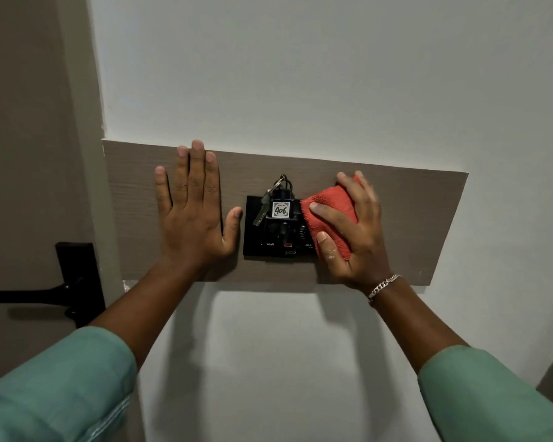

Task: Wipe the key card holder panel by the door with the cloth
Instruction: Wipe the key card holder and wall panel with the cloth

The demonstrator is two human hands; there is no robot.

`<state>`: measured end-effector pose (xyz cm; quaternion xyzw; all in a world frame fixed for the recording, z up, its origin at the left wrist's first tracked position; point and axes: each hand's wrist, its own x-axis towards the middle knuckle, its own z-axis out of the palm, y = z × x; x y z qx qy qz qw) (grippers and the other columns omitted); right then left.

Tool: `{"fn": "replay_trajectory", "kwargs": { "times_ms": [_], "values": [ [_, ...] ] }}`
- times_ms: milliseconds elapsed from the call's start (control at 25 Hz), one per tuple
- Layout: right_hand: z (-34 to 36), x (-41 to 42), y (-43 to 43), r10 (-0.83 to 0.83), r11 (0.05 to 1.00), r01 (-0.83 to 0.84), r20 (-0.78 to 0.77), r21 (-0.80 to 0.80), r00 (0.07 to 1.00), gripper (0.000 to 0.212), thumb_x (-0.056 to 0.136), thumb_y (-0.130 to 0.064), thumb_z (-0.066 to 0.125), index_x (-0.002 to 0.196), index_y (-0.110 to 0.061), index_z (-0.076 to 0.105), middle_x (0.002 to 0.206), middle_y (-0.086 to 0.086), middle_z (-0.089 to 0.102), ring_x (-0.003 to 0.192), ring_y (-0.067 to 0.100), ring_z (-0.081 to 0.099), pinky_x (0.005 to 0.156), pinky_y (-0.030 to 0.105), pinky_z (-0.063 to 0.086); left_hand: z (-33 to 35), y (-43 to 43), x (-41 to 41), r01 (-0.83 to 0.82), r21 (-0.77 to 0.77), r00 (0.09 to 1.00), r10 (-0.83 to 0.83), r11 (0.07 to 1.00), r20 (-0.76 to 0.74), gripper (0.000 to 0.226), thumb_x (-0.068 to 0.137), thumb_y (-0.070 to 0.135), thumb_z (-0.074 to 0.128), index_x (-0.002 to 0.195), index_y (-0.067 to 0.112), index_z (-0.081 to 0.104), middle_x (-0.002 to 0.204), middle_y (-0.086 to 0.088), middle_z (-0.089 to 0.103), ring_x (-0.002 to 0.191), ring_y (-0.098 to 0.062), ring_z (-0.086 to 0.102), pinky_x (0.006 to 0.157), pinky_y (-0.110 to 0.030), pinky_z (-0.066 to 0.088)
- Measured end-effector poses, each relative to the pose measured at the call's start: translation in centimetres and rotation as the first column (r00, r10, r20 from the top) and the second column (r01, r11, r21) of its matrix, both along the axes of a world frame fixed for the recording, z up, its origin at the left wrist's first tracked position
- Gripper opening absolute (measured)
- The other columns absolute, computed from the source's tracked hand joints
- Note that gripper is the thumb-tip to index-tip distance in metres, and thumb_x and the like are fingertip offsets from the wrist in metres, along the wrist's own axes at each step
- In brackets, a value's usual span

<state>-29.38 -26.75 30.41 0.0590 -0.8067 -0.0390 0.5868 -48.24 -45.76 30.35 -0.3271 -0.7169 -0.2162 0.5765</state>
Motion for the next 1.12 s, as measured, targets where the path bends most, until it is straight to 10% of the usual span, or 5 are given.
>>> {"fn": "replay_trajectory", "kwargs": {
  "times_ms": [280, 600, 800, 1040, 1120],
  "values": [
    [-1.3, -1.4, -0.1, -0.191, 0.981, 0.192, -0.063, 0.014, 0.980, 0.051, 0.092, -0.049, 0.054, 0.137, -0.026, 0.054, 0.157, 0.020, 0.035, 0.150, 0.045, 0.022, 0.117, 0.064, 0.024, 0.0, 0.0, -0.5, -0.020, 0.008, 1.000, 0.020, 1.000, -0.005, 0.086, 0.092, 0.053, 0.033, 0.156, 0.005, 0.002, 0.165, -0.021, 0.011, 0.154, -0.030, -0.005, 0.123, -0.051, -0.007],
    [-6.1, -3.4, -2.9, -0.308, 0.831, 0.122, -0.268, -0.542, 0.913, 0.061, 0.096, -0.054, 0.044, 0.149, -0.023, 0.040, 0.165, 0.013, 0.021, 0.155, 0.036, 0.010, 0.123, 0.052, 0.020, 0.0, 0.2, -0.1, -0.012, 0.007, 1.000, 0.012, 1.000, -0.009, 0.085, 0.091, 0.050, 0.038, 0.156, 0.003, 0.010, 0.164, -0.021, 0.013, 0.154, -0.034, 0.003, 0.124, -0.053, -0.003],
    [-5.0, -3.4, -3.4, -0.283, 0.872, 0.146, -0.239, -0.467, 0.929, 0.060, 0.092, -0.050, 0.049, 0.146, -0.024, 0.043, 0.163, 0.017, 0.026, 0.153, 0.041, 0.015, 0.119, 0.060, 0.024, -0.2, -0.1, -0.1, 0.000, 0.007, 1.000, 0.000, 1.000, -0.006, 0.084, 0.092, 0.051, 0.036, 0.156, 0.003, 0.009, 0.165, -0.021, 0.012, 0.154, -0.031, 0.000, 0.123, -0.054, -0.002],
    [-1.3, -0.8, 0.9, -0.314, 0.935, 0.315, -0.028, 0.162, 0.949, 0.058, 0.093, -0.057, 0.051, 0.141, -0.024, 0.048, 0.154, 0.022, 0.039, 0.146, 0.051, 0.028, 0.114, 0.068, 0.027, -0.1, -0.1, 0.0, 0.004, 0.000, 1.000, -0.004, 1.000, 0.001, 0.082, 0.094, 0.053, 0.027, 0.156, 0.003, 0.008, 0.164, -0.021, 0.015, 0.152, -0.035, 0.006, 0.123, -0.053, -0.003],
    [-2.0, -0.3, 1.5, -0.322, 0.945, 0.325, -0.059, 0.043, 0.945, 0.058, 0.094, -0.055, 0.049, 0.141, -0.023, 0.046, 0.155, 0.023, 0.038, 0.147, 0.049, 0.026, 0.115, 0.067, 0.026, -0.1, 0.0, -0.1, 0.004, 0.005, 1.000, -0.004, 1.000, 0.008, 0.082, 0.094, 0.053, 0.027, 0.156, 0.003, 0.009, 0.165, -0.021, 0.013, 0.153, -0.034, 0.005, 0.123, -0.054, -0.002]
  ]
}}
